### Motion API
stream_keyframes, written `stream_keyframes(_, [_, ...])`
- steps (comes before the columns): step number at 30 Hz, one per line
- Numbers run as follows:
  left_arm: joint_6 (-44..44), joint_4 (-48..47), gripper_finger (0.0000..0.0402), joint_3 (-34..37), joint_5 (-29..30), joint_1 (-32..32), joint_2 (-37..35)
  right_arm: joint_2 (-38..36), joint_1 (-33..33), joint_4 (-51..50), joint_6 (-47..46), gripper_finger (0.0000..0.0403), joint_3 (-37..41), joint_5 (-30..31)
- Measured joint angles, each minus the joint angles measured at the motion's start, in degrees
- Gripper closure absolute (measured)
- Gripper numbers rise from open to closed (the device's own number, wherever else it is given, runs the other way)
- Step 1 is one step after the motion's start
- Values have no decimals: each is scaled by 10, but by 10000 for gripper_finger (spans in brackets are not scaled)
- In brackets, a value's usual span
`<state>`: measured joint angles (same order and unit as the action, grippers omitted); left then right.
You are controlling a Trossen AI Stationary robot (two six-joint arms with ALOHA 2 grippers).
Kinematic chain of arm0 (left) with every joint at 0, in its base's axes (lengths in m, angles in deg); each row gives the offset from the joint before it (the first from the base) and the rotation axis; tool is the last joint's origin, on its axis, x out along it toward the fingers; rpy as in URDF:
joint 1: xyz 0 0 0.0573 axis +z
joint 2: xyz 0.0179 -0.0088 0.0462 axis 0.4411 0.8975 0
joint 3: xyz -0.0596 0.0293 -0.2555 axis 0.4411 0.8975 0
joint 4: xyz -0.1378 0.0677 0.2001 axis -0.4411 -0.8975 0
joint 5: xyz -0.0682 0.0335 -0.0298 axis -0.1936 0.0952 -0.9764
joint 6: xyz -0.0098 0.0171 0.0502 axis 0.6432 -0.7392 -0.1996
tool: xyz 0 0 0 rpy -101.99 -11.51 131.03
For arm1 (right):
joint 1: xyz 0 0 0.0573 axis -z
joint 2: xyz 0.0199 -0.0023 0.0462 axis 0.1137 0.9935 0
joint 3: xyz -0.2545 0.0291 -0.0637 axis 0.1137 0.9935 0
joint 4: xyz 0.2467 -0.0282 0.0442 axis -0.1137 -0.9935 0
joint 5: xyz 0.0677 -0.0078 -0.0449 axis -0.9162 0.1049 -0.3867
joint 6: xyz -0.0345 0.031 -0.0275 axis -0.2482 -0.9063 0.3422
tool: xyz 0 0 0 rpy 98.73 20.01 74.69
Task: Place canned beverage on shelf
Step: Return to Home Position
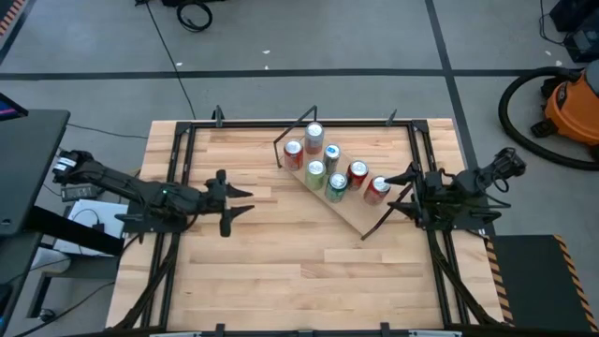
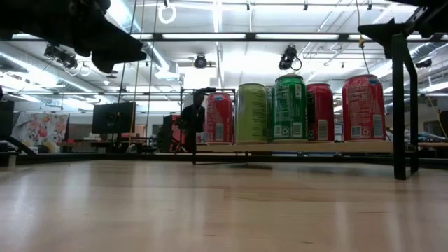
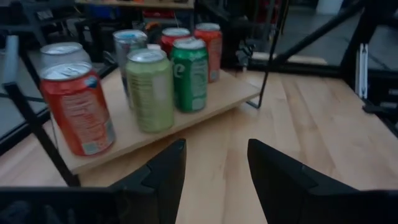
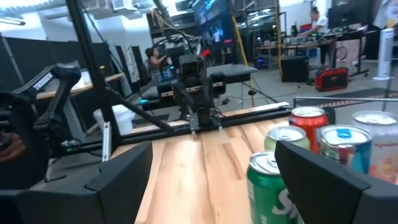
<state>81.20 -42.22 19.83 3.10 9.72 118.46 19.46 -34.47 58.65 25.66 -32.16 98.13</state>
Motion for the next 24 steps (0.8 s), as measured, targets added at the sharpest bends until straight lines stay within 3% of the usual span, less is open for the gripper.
stream_keyframes(8, [-4,-1,220,53,8,25,-92,-54,0,-3,10,54,36,5])
stream_keyframes(14, [-19,-28,220,83,35,33,-138,-54,0,-17,6,54,38,2])
stream_keyframes(24, [-22,-50,220,121,34,29,-200,-54,0,-29,-15,54,38,-65])
